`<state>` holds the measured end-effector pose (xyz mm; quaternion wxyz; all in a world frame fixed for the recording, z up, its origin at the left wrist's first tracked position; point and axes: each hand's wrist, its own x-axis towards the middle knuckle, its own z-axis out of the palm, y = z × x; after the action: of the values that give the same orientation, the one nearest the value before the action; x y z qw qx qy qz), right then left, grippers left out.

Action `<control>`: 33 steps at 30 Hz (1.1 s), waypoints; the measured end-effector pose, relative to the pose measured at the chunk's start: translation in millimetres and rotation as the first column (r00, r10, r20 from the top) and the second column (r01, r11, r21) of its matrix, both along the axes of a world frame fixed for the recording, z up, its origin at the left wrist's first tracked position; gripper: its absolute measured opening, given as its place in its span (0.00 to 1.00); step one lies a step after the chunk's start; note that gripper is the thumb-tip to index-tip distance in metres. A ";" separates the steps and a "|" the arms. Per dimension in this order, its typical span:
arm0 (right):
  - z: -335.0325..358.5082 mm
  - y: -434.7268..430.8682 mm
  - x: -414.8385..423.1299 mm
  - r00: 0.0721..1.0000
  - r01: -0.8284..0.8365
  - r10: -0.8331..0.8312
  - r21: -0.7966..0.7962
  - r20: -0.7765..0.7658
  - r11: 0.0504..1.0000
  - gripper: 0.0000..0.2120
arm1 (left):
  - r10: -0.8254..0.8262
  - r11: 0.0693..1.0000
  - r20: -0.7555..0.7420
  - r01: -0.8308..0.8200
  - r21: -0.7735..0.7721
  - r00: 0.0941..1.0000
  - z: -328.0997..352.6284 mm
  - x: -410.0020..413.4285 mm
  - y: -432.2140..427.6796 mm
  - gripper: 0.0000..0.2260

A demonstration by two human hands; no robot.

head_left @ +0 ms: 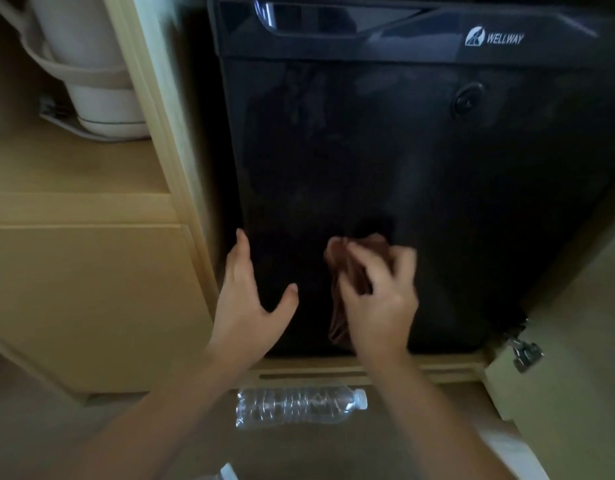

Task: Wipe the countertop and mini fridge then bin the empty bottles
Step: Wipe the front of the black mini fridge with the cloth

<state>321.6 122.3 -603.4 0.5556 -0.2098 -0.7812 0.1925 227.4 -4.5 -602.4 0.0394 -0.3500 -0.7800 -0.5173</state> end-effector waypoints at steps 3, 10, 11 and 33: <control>-35.9 -15.6 -2.4 0.982 -0.090 0.093 -0.026 0.167 0.996 0.16 | -0.028 0.999 0.009 0.029 -0.042 1.000 4.0 -3.0 -7.4 0.43; -27.9 -3.9 11.1 0.964 -0.168 0.191 -0.128 0.188 0.977 0.16 | -0.040 0.988 0.002 0.040 -0.152 0.999 -7.4 6.8 -20.8 0.41; -20.4 4.2 16.2 0.978 -0.149 0.171 -0.178 0.117 0.973 0.17 | -0.026 0.987 -0.007 0.024 -0.160 1.000 -8.5 8.6 -18.7 0.41; 1.9 34.7 33.5 0.999 -0.054 0.054 -0.166 -0.003 0.985 0.16 | 0.071 0.973 -0.024 -0.074 -0.218 0.997 -3.1 17.3 -5.5 0.45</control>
<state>355.1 157.0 -601.6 0.5300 -0.2343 -0.7684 0.2716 244.7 -10.0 -605.5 0.0257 -0.3275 -0.8441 -0.4237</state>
